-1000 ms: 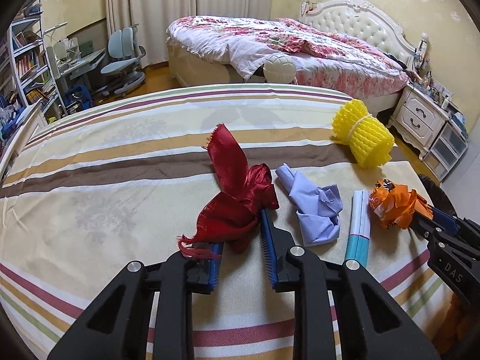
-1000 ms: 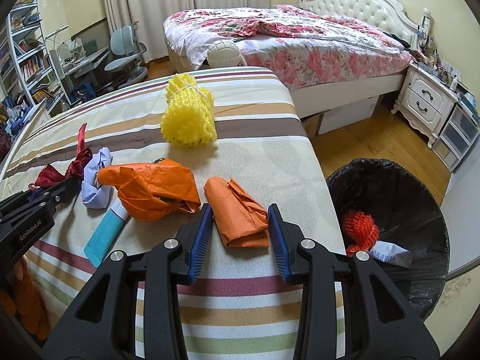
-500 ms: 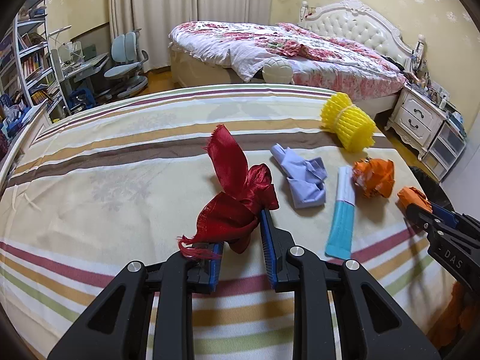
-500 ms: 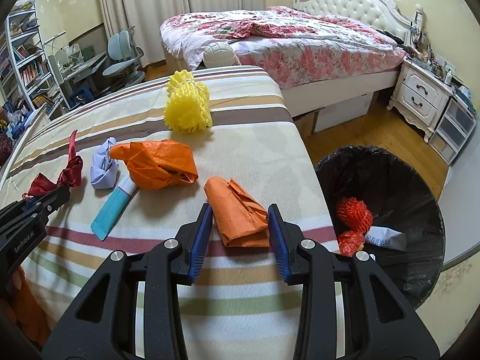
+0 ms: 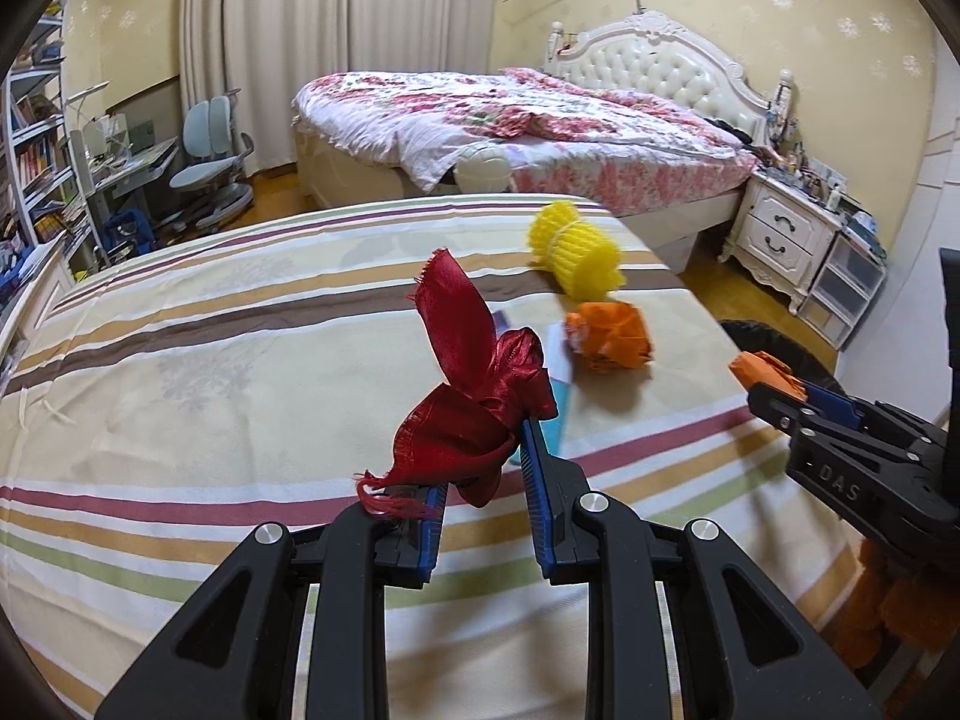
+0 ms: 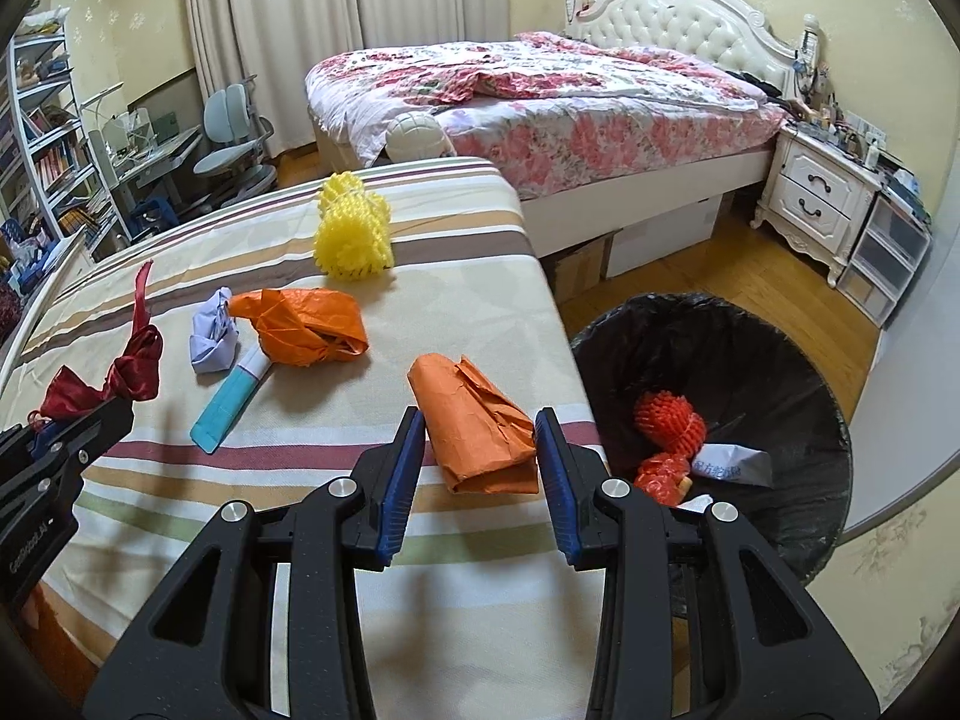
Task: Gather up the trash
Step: 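Carry the red cloth and orange bag over the bin and release both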
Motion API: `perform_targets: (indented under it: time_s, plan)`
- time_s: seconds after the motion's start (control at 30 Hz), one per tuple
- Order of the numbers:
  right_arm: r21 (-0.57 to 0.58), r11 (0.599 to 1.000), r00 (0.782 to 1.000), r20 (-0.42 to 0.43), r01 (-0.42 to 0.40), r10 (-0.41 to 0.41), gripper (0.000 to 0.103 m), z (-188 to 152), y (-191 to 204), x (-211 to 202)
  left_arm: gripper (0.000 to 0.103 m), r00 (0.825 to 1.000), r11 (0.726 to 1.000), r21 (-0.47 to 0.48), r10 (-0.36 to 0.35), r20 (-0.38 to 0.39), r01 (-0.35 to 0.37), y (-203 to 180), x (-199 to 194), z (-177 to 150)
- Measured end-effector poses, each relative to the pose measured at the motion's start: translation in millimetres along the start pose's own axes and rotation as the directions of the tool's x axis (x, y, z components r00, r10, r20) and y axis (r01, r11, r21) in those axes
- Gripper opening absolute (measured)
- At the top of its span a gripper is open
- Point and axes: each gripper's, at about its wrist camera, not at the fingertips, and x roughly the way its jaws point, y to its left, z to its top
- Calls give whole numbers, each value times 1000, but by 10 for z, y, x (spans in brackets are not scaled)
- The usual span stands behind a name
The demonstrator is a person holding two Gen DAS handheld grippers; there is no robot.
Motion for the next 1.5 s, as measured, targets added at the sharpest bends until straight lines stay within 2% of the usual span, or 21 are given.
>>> perform_targets:
  time_s: [0.43,0.7,1.03,1.5]
  plan:
    - [69,994,994,52,89,-93,37,-23,-456,-193,25,995,993,81,-91,36,88,-607,-17,101]
    - [119,982,987,61,144,-152,37,-32,-782,-228,25,989,981,136,-146,39,140,-1007,134,221]
    - [178,965,977,52,194,-206,37,-31,-1181,-151,25,986,969,188,-166,16,160,-1451,444,319]
    - [228,950,974,24,215,-227,37,-40,-1519,36,25,987,957,243,-159,-27,161,-1864,785,355]
